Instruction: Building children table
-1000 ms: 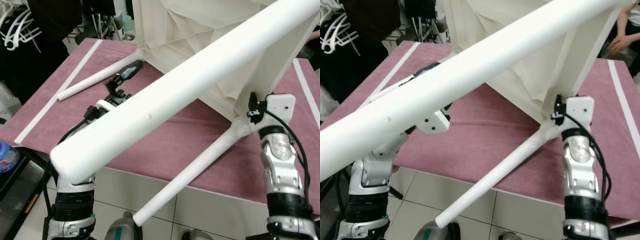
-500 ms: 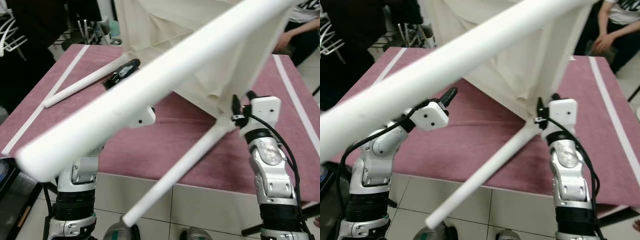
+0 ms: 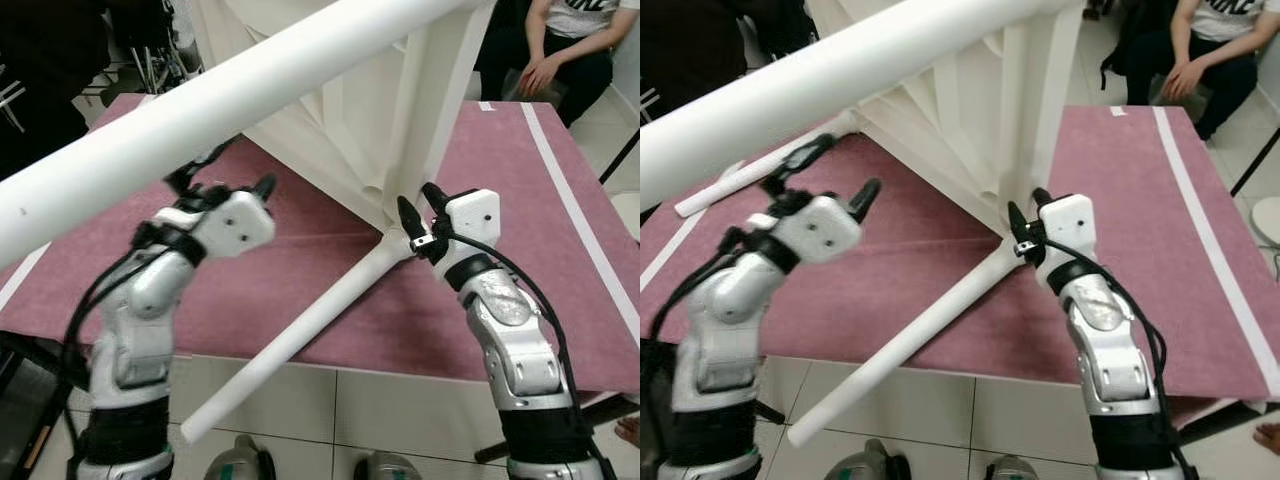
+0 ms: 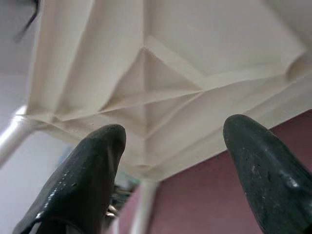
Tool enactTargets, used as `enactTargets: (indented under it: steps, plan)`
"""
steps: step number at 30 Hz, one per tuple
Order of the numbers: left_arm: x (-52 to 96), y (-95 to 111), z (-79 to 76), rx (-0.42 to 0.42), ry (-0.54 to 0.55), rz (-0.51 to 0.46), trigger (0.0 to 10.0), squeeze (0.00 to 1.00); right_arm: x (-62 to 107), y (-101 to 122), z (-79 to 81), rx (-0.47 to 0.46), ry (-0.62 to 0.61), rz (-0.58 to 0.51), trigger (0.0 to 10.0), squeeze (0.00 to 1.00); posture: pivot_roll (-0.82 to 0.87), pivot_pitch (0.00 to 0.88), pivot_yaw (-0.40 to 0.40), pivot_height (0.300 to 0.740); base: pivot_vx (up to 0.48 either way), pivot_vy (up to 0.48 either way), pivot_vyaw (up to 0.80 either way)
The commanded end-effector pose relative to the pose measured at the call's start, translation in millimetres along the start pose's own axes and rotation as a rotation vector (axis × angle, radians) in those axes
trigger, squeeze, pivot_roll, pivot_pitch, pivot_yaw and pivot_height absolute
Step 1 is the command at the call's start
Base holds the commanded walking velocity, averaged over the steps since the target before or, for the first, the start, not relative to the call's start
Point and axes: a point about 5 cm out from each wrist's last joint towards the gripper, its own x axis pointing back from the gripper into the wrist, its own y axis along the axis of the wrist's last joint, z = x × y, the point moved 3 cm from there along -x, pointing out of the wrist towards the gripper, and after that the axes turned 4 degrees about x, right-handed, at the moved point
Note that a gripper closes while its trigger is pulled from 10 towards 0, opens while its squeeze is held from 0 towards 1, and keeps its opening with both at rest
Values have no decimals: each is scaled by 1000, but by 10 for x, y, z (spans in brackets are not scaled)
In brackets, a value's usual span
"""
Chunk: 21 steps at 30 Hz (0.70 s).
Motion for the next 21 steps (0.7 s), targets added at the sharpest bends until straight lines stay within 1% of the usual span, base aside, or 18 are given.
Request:
enactTargets:
  steps: [1, 2, 3, 4, 5, 6, 8, 9, 11, 12, 14, 15, 16, 17, 18, 19, 20, 21]
  plan:
    - [40, 6, -5, 34, -41, -1, 10000, 0, -84, 50, 306, -47, 154, -24, 10000, 0, 57, 0, 82, 740, 0, 0, 0]
    - [68, 14, -25, 35, -81, -5, 10000, 0, -93, 63, 333, -58, 178, -29, 10000, 0, 62, 0, 79, 740, 0, 0, 0]
    - [68, 14, -25, 35, -81, -5, 10000, 0, -93, 63, 333, -58, 178, -29, 10000, 0, 62, 0, 79, 740, 0, 0, 0]
    - [160, -2, -143, -6, -214, 12, 10000, 0, -102, 76, 395, -61, 230, -34, 10000, 0, 70, 0, 76, 740, 0, 0, 0]
    - [160, -2, -143, -6, -214, 12, 10000, 0, -102, 76, 395, -61, 230, -34, 10000, 0, 70, 0, 76, 740, 0, 0, 0]
    - [213, -27, -218, -29, -270, 32, 10000, 0, -109, 82, 457, -72, 271, -37, 10000, 0, 74, 0, 75, 740, 0, 0, 0]
    - [279, -40, -325, -59, -341, 44, 10000, 0, -139, 104, 565, -105, 328, -49, 10000, 0, 72, 0, 74, 740, 0, 0, 0]
    - [279, -40, -325, -59, -341, 44, 10000, 0, -139, 104, 565, -105, 328, -49, 10000, 0, 72, 0, 74, 740, 0, 0, 0]
    - [312, -6, -373, -72, -386, 33, 10000, 0, -189, 138, 661, -140, 368, -68, 10000, 0, 74, 0, 73, 740, 0, 0, 0]
    - [312, -6, -373, -72, -386, 33, 10000, 0, -189, 138, 661, -140, 368, -68, 10000, 0, 74, 0, 73, 740, 0, 0, 0]
    - [293, 30, -334, -89, -392, 23, 10000, 0, -252, 181, 767, -170, 410, -89, 10000, 0, 71, 0, 74, 740, 0, 0, 0]
    - [271, 49, -297, -121, -382, 12, 10000, 0, -271, 211, 813, -184, 430, -103, 10000, 0, 75, 0, 69, 740, 0, 0, 0]
    - [271, 49, -297, -121, -382, 12, 10000, 0, -271, 211, 813, -184, 430, -103, 10000, 0, 75, 0, 69, 740, 0, 0, 0]
    - [246, 63, -249, -143, -362, 6, 10000, 0, -283, 243, 857, -214, 455, -117, 10000, 0, 81, 0, 63, 740, 0, 0, 0]
    - [246, 63, -249, -143, -362, 6, 10000, 0, -283, 243, 857, -214, 455, -117, 10000, 0, 81, 0, 63, 740, 0, 0, 0]
    - [226, 77, -203, -168, -333, 0, 10000, 0, -284, 272, 893, -253, 481, -129, 10000, 0, 82, 0, 61, 740, 0, 0, 0]
    - [226, 77, -203, -168, -333, 0, 10000, 0, -284, 272, 893, -253, 481, -129, 10000, 0, 82, 0, 61, 740, 0, 0, 0]
    - [201, 97, -141, -186, -289, -6, 10000, 0, -285, 286, 922, -276, 504, -136, 10000, 0, 84, 0, 59, 740, 0, 0, 0]
